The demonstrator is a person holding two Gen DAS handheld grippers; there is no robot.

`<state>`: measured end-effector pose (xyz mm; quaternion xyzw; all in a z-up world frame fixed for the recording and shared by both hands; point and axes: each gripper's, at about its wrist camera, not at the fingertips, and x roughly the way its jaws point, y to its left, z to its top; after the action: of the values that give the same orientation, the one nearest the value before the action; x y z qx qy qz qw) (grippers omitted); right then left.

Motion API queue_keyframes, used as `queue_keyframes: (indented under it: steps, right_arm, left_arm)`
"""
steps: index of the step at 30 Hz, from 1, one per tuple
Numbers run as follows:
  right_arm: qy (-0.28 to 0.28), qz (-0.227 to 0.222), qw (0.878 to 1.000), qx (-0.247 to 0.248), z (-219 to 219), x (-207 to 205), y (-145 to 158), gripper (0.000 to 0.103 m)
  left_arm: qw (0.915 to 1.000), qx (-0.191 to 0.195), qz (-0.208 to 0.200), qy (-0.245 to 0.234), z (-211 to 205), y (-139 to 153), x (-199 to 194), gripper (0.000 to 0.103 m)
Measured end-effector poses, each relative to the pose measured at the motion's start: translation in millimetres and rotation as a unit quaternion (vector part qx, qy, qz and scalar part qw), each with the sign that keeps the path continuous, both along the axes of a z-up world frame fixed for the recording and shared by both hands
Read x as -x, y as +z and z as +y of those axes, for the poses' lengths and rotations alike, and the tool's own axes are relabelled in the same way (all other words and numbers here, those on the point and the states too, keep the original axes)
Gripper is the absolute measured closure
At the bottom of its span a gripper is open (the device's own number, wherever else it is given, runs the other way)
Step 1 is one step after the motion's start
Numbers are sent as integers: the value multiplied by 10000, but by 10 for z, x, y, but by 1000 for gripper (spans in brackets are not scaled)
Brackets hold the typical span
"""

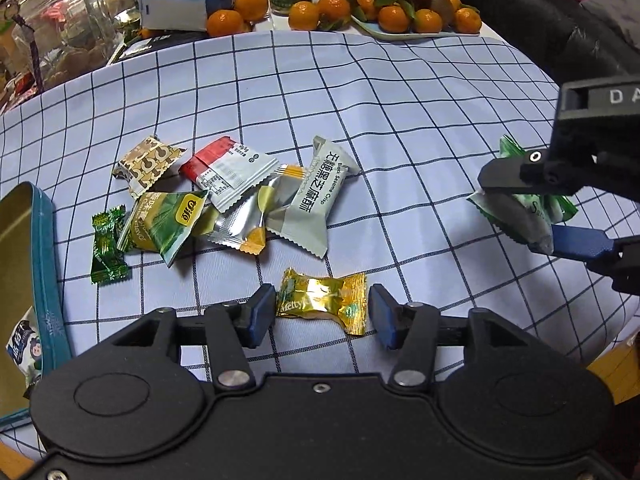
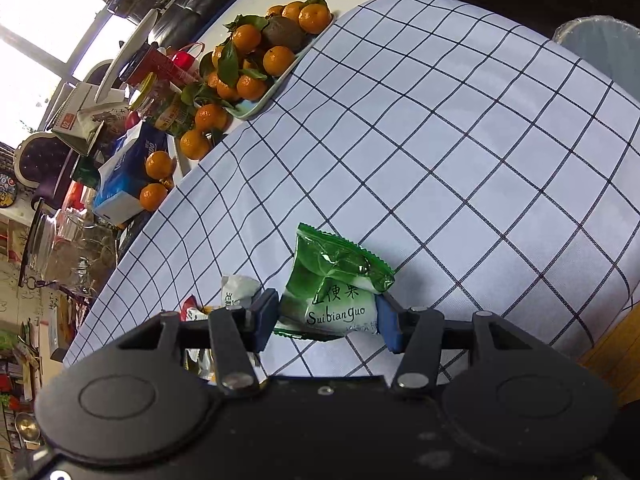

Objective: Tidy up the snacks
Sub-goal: 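Grasp the gold Melty candy with the left gripper, then carry the gold candy and green packet to the tray and release both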

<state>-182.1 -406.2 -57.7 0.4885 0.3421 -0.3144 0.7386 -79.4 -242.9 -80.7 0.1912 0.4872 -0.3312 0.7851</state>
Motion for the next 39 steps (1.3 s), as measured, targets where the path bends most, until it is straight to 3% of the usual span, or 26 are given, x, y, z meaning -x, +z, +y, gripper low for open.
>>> queue_keyframes:
  steps: [7, 18, 39]
  right_arm:
    - [37, -6, 10000, 39, 11, -21, 19, 48]
    - [136, 157, 9994, 293, 85, -114, 53, 48]
    - [786, 783, 9914, 691, 595, -498, -86, 48]
  left_arm:
    - [9995, 164, 205, 172, 61, 32, -65, 57]
    - [9952, 538, 126, 809, 382, 295, -265, 58]
    - [9852, 926, -131, 1439, 1255, 718, -484, 58]
